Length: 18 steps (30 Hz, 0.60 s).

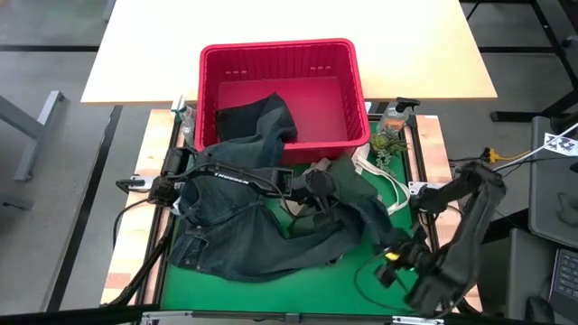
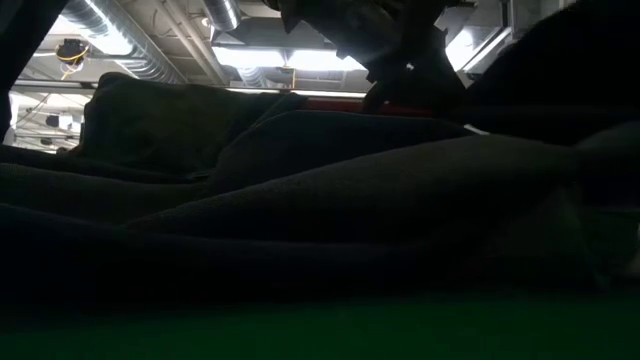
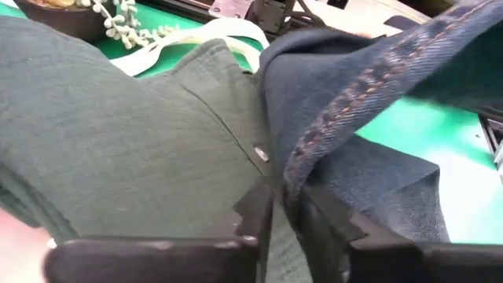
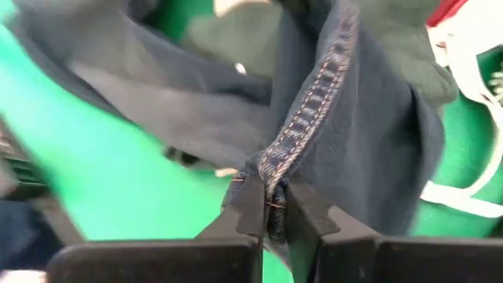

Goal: Fold laundry
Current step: Fold the dark blue pants

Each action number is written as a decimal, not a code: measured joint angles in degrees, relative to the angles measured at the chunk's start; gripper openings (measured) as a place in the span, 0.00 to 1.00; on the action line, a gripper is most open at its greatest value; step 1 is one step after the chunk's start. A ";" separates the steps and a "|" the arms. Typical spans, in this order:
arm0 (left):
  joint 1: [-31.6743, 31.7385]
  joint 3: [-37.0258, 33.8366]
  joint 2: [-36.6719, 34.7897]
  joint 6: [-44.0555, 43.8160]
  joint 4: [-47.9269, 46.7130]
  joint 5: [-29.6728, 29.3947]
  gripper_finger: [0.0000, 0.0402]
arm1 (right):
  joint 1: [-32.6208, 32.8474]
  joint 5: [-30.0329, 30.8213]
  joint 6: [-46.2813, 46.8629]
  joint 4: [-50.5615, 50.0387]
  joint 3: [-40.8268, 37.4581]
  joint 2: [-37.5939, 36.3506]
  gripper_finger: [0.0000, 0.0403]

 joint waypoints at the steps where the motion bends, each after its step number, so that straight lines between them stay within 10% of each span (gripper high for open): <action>1: 0.00 0.00 0.00 0.04 0.00 -0.02 0.16 | 0.57 0.97 0.57 0.00 0.00 -1.51 0.07; 18: -1.53 -0.01 -0.15 6.35 -0.79 11.73 0.32 | 11.78 16.32 0.67 0.21 0.00 -21.30 0.06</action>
